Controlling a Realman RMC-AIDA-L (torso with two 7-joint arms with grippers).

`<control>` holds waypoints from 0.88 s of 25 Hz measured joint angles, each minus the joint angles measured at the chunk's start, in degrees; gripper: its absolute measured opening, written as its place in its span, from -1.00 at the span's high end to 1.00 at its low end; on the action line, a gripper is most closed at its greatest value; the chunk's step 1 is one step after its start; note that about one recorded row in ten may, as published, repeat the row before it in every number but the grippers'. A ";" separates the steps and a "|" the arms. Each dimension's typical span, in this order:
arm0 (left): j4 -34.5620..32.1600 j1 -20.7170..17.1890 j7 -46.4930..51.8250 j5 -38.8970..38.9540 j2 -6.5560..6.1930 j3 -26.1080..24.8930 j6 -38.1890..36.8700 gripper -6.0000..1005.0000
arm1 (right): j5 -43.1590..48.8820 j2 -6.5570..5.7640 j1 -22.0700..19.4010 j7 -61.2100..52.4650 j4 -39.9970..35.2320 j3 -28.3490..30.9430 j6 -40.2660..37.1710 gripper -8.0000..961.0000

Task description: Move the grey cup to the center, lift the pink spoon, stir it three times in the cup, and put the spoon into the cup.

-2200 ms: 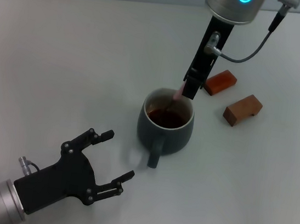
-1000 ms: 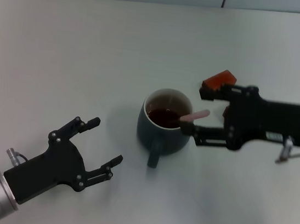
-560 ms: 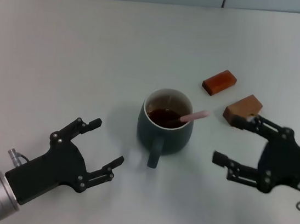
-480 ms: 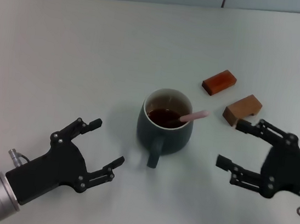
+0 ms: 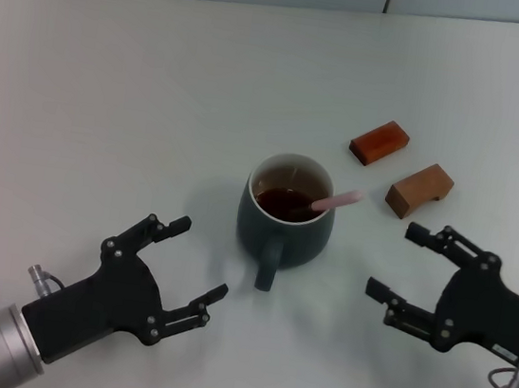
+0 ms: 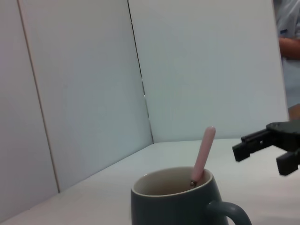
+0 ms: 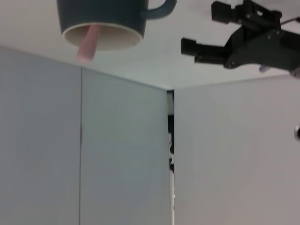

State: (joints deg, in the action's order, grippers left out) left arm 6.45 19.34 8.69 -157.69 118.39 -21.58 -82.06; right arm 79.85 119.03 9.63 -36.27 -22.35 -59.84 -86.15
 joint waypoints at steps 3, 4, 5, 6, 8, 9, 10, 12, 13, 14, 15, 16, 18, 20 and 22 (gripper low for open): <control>0.04 0.00 0.00 0.00 0.00 0.10 0.02 -0.69 | 0.65 0.12 0.81 0.09 1.00 -0.15 1.20 -0.72; 0.05 0.00 0.00 0.00 -0.01 0.11 0.03 -0.69 | 0.71 0.14 1.04 0.11 1.33 -0.23 1.55 -0.72; 0.05 0.00 0.00 0.00 0.00 0.11 0.03 -0.69 | 0.71 0.15 1.37 0.17 1.83 -0.41 2.25 -0.72; 0.05 0.02 0.00 0.00 -0.01 0.12 0.04 -0.69 | 0.71 0.15 1.37 0.17 1.83 -0.41 2.25 -0.72; 0.07 0.04 0.00 0.00 0.00 0.15 0.05 -0.69 | 0.71 0.15 1.63 0.44 2.36 -0.51 2.87 -0.72; 0.10 0.08 0.00 0.00 0.00 0.24 0.07 -0.69 | 0.71 0.15 1.76 0.63 2.62 -0.52 3.02 -0.72; 0.14 0.12 0.01 0.01 -0.01 0.31 0.07 -0.69 | 0.71 0.15 1.91 0.78 2.85 -0.52 3.10 -0.72; 0.18 0.16 0.01 0.02 -0.01 0.31 0.08 -0.69 | 0.71 0.16 2.03 0.81 2.96 -0.52 3.11 -0.72; 0.19 0.17 0.01 0.02 0.00 0.31 0.07 -0.69 | 0.71 0.17 2.08 0.82 2.99 -0.51 3.13 -0.72; 0.21 0.19 0.01 0.02 -0.01 0.31 0.07 -0.69 | 0.71 0.19 2.13 0.83 3.06 -0.51 3.15 -0.72; 0.23 0.19 0.01 0.02 0.00 0.32 0.07 -0.69 | 0.73 0.24 2.27 0.84 3.21 -0.50 3.25 -0.72; 0.24 0.20 0.01 0.02 -0.01 0.31 0.07 -0.69 | 0.73 0.24 2.27 0.84 3.21 -0.50 3.25 -0.72; 0.24 0.24 0.01 0.02 0.00 0.32 0.07 -0.69 | 0.74 0.25 2.37 0.86 3.37 -0.49 3.39 -0.72; 0.24 0.26 0.02 0.02 0.00 0.32 0.07 -0.69 | 0.74 0.24 2.48 0.87 3.47 -0.46 3.44 -0.72; 0.23 0.27 0.02 0.02 -0.01 0.31 0.07 -0.69 | 0.74 0.25 2.50 0.87 3.48 -0.46 3.45 -0.72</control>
